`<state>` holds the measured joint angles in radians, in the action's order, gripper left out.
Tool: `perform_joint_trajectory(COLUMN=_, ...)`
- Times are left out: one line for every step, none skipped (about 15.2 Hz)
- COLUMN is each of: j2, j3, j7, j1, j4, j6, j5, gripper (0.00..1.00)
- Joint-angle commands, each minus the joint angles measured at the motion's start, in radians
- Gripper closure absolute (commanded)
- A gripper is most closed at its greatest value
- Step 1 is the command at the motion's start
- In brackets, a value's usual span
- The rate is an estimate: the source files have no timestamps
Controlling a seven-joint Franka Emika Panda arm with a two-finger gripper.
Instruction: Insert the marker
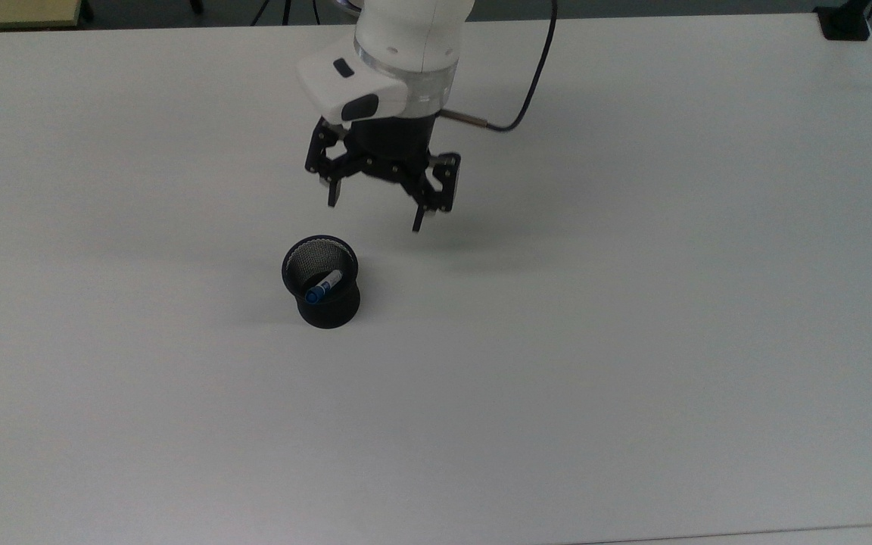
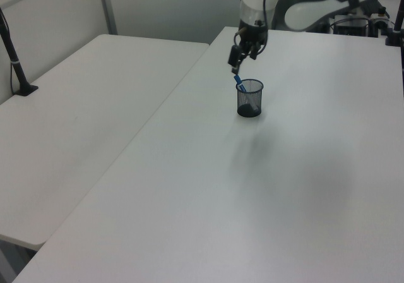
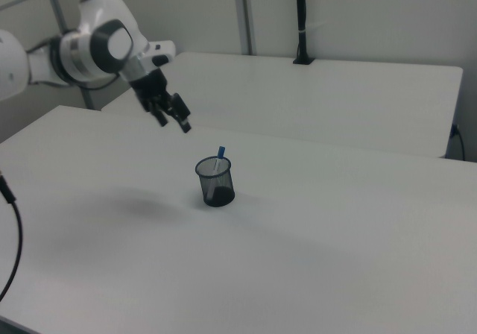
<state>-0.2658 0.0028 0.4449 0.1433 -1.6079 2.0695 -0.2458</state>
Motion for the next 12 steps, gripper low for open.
perform_joint_trajectory(j2=0.138, j3=-0.009, j7=-0.321, j1=-0.004, j4=-0.026, j6=-0.251, j5=0.124, gripper=0.0)
perform_joint_trajectory(j2=0.161, j3=-0.01, j7=-0.363, j1=-0.01, j4=-0.026, j6=-0.291, j5=0.132, gripper=0.0)
perform_joint_trajectory(j2=0.175, j3=-0.01, j7=-0.38, j1=-0.017, j4=-0.026, j6=-0.321, j5=0.134, gripper=0.0)
perform_joint_trajectory(j2=0.189, j3=-0.009, j7=-0.383, j1=-0.031, j4=-0.026, j6=-0.341, j5=0.135, gripper=0.0)
perform_joint_trajectory(j2=0.206, j3=-0.007, j7=-0.385, j1=-0.039, j4=-0.029, j6=-0.359, j5=0.135, gripper=0.0)
perform_joint_trajectory(j2=0.22, j3=-0.007, j7=-0.39, j1=-0.044, j4=-0.03, j6=-0.379, j5=0.135, gripper=0.0)
perform_joint_trajectory(j2=0.229, j3=-0.009, j7=-0.391, j1=-0.053, j4=-0.03, j6=-0.396, j5=0.135, gripper=0.0)
perform_joint_trajectory(j2=0.234, j3=-0.007, j7=-0.391, j1=-0.06, j4=-0.03, j6=-0.402, j5=0.135, gripper=0.0)
perform_joint_trajectory(j2=0.234, j3=-0.009, j7=-0.388, j1=-0.06, j4=-0.03, j6=-0.404, j5=0.135, gripper=0.0)
perform_joint_trajectory(j2=0.234, j3=-0.009, j7=-0.379, j1=-0.056, j4=-0.03, j6=-0.404, j5=0.135, gripper=0.0)
perform_joint_trajectory(j2=0.232, j3=-0.009, j7=-0.376, j1=-0.054, j4=-0.029, j6=-0.402, j5=0.134, gripper=0.0)
perform_joint_trajectory(j2=0.232, j3=-0.009, j7=-0.376, j1=-0.053, j4=-0.029, j6=-0.402, j5=0.134, gripper=0.0)
